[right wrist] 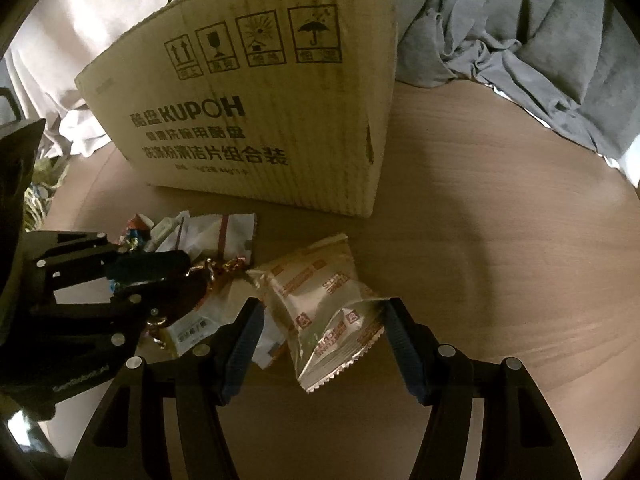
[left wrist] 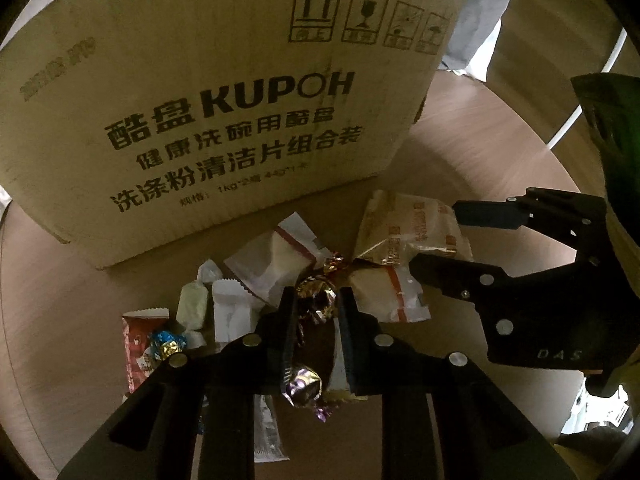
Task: Organize snacks
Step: 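Grasp gold-wrapped candies with the left tool while the right tool grasps a cream pastry packet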
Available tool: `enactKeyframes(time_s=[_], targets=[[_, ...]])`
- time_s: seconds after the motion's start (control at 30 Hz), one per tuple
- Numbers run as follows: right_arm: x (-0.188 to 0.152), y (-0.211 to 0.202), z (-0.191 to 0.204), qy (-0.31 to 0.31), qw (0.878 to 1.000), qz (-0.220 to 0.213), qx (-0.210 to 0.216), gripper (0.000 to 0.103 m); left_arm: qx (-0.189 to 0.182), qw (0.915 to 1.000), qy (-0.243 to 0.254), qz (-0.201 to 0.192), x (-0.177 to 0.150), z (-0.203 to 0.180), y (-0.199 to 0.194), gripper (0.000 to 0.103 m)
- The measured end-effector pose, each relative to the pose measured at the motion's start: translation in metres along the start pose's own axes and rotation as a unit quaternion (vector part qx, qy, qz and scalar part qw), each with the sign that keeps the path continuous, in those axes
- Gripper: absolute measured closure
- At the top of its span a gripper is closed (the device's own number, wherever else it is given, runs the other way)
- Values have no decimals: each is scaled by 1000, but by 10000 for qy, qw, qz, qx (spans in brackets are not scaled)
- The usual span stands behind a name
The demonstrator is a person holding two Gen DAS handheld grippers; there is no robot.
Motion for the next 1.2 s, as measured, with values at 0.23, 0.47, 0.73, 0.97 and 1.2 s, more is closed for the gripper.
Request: enactKeyframes(time_s=[0.23,0.47,0.73,0.97,1.2], targets=[[4,7,5,-240,9996,106,91,40,-48,9999,-79,90,9,4,11,81],[7,9,10,-320,9993,68,172,50,-77,9997,-218,38,10,4,16,84],[4,3,10,-241,9995,-101,167,69,130,9993,-338,-129,-2,6,-5,85],[0,-12,6,-105,9993,-317,147,75,390,9979,-408,-319,-5,0,-28,85],[-7,-33,7,104,9982,-580,119,82,601,9953,-483,-594,-6,-1,-54,85]])
Point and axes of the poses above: each gripper's, at about its wrist camera, not at the fingertips, and y roughly the way its jaws point, z to its left, x to its top, the point moved 5 cm from there along y, roughly the way its jaws point, and after that the axes turned 11 degrees about y, right-handed, at the moved point
